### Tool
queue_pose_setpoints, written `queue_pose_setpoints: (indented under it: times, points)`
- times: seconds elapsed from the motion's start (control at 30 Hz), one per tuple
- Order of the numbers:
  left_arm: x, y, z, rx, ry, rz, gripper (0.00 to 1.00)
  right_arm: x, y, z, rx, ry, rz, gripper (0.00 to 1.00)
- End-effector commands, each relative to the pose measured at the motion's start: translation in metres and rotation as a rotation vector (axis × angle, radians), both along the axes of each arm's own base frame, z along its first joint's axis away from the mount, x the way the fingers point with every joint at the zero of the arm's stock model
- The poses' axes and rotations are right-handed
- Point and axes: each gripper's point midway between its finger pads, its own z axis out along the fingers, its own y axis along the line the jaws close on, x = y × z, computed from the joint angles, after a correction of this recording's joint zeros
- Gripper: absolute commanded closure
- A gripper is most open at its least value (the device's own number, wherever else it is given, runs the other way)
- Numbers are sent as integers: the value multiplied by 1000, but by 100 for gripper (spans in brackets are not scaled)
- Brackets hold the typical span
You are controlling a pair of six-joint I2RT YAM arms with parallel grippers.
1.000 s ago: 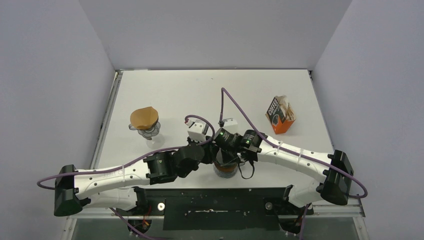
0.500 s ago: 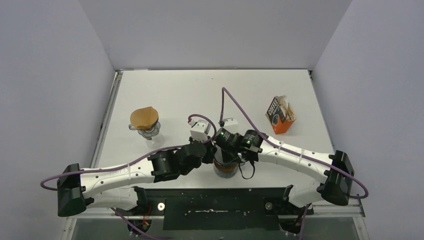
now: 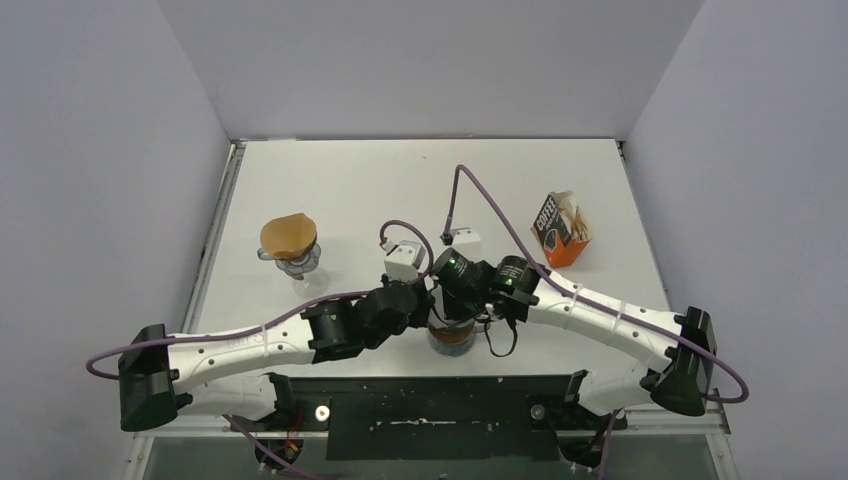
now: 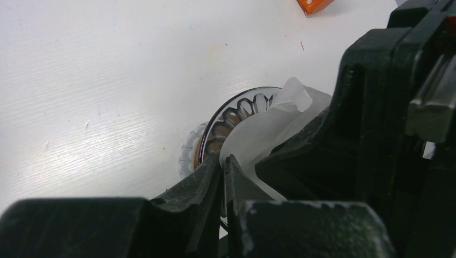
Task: Place the coffee filter in the dripper
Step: Place the coffee filter in the coffee dripper.
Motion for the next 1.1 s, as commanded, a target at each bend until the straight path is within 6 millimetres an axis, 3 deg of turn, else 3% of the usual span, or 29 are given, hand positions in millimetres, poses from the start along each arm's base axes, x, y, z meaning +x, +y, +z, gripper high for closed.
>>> queue_pose_setpoints:
  times: [0.0, 0.6, 1.07]
  points:
    - [2, -9, 18, -37, -17, -13, 94, 10, 7, 36, 99, -81, -35, 81]
    - [0, -17, 39, -81, -30, -47, 82, 12, -8, 58, 156, -142, -91, 74]
    - [5, -1, 48, -28, -61, -12, 63, 14, -24, 65, 178, -187, -126, 73]
